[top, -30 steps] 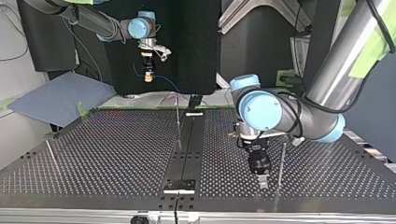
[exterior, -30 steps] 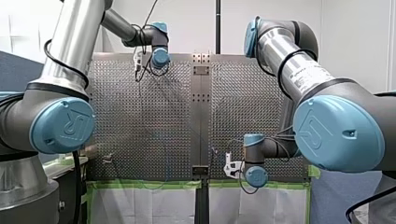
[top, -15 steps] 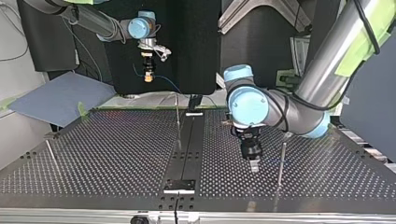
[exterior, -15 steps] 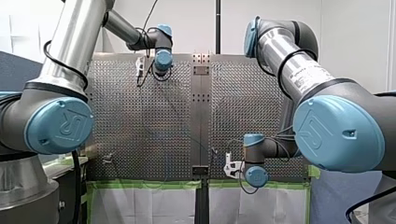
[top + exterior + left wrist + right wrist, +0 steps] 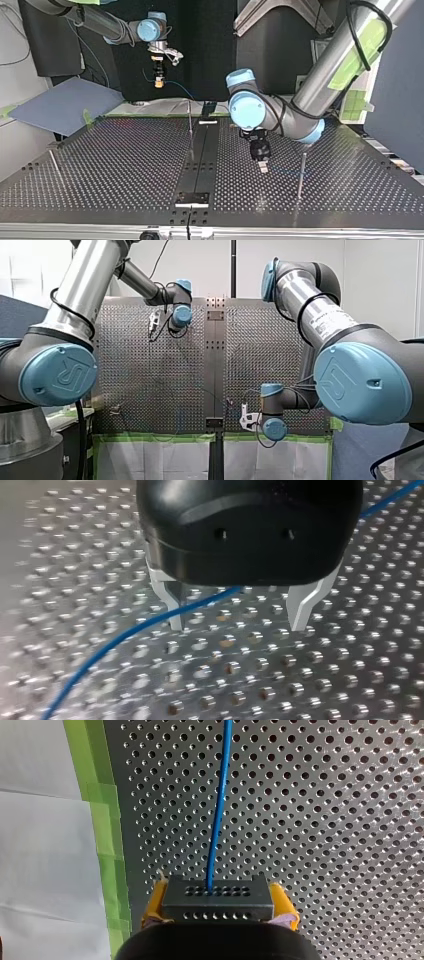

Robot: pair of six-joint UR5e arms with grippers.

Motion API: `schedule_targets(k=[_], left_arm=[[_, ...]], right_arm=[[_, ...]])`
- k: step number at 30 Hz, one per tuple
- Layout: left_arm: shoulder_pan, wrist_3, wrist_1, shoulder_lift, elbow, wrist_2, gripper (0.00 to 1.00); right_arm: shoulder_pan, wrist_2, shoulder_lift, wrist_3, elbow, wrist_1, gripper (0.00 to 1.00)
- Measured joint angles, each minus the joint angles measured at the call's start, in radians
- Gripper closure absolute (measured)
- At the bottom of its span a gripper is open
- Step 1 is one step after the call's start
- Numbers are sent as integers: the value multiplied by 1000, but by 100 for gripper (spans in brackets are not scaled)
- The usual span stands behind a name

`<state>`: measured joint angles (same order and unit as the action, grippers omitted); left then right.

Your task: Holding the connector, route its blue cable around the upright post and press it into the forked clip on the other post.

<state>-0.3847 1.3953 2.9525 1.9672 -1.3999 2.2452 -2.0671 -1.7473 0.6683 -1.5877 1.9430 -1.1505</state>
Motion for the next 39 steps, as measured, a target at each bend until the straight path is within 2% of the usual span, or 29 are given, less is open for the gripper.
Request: schedule_targets(k=[6,12,25,31,39], left_arm=[[-21,-17,-9,50,0,57,0],[-36,-26,-14,62,-13,92,0],[-41,-59,-80,73,-86,114,0],[-58,-86,-115,120,-95,143,0],[-71,-99,-159,200,-95,144,0]], right_arm=[[0,0,0,1,0,1,100],[0,0,0,0,0,0,100],[0,0,0,-2,0,-3,100],[2,0,0,-2,0,-3,100],[7,0,0,-3,0,-1,100]])
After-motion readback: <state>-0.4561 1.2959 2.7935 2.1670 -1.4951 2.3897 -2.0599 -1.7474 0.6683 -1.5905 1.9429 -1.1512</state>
